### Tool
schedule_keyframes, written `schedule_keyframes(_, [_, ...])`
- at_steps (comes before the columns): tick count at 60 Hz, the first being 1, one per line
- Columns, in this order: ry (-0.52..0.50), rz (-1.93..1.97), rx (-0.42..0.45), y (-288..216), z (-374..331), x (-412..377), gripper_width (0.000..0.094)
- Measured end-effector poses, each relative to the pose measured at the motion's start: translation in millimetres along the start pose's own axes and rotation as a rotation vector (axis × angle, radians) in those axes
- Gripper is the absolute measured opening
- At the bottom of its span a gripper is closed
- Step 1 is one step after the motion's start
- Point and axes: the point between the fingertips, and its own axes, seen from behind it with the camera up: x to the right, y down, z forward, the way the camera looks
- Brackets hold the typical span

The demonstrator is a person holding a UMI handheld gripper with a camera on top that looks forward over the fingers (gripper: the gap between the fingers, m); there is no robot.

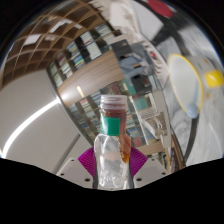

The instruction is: Pour water

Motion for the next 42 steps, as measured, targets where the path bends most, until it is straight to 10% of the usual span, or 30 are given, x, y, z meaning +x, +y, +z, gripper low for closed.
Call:
schedule_keyframes(23, [0.203,-1.533,0.178,-113,-3,-162,0.0402])
schedule_keyframes(42, [0.660,-1.936,0.060,-250,-57,-51,0.0400])
